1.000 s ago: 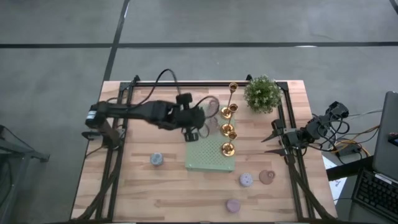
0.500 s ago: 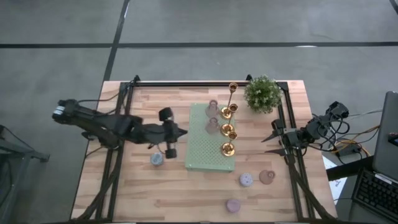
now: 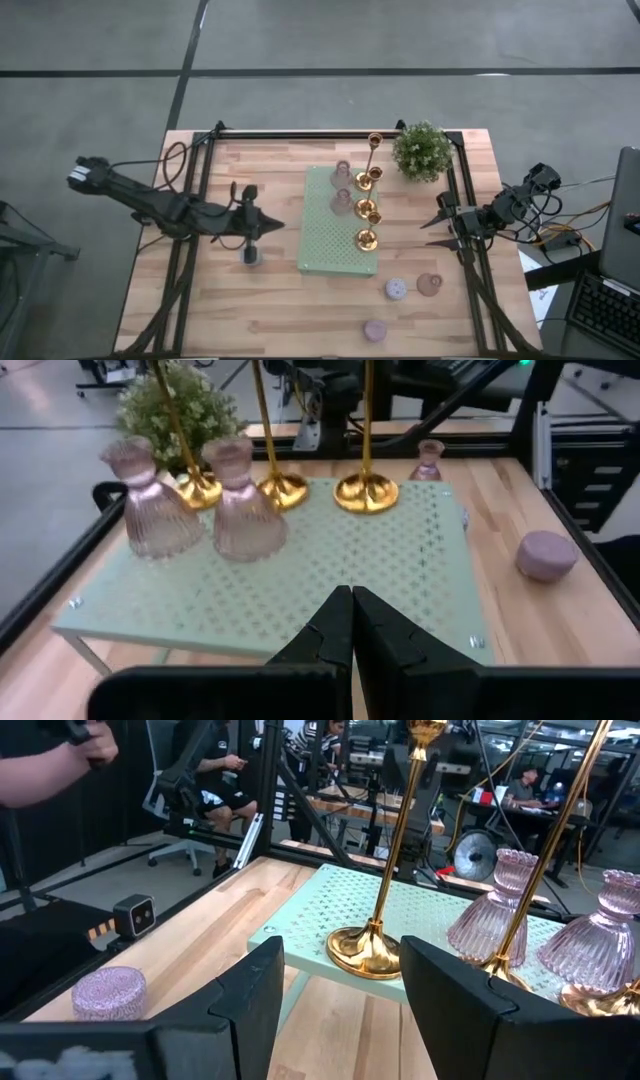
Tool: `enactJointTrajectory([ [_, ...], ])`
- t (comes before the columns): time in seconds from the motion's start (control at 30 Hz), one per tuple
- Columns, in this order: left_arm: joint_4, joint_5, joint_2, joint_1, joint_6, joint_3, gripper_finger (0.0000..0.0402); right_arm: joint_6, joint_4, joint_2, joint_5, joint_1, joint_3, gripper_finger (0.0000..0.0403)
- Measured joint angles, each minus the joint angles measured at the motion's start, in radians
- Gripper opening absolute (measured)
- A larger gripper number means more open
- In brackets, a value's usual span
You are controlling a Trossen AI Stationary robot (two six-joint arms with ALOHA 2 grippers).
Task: Pick & Place candle stick holders
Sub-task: Put the purple vase on the shelf aligned with the other purple vase
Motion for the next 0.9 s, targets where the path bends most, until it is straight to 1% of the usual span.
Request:
enactJointTrajectory([
  [0.1, 0.082, 0.044, -0.047, 0.000, -0.005, -0.075, 0.0009, 0.000, 0.000, 0.000, 0.000, 0.000, 0.000, 0.0194],
  [0.23, 0.237, 0.088, -0.105, -0.002, -0.005, -0.202, 0.0009, 0.000, 0.000, 0.000, 0.000, 0.000, 0.000, 0.0194],
  [0.37, 0.331, 0.088, -0.172, -0.004, -0.002, -0.325, 0.0009, 0.000, 0.000, 0.000, 0.000, 0.000, 0.000, 0.0194],
  [0.53, 0.342, 0.091, -0.298, -0.004, -0.025, -0.420, 0.0009, 0.000, 0.000, 0.000, 0.000, 0.000, 0.000, 0.0194],
  [0.7, 0.341, 0.091, -0.425, -0.003, -0.019, -0.474, 0.0010, 0.000, 0.000, 0.000, 0.000, 0.000, 0.000, 0.0194],
  [0.9, 0.336, 0.091, -0.548, -0.003, -0.004, -0.549, 0.0010, 0.000, 0.000, 0.000, 0.000, 0.000, 0.000, 0.0194],
])
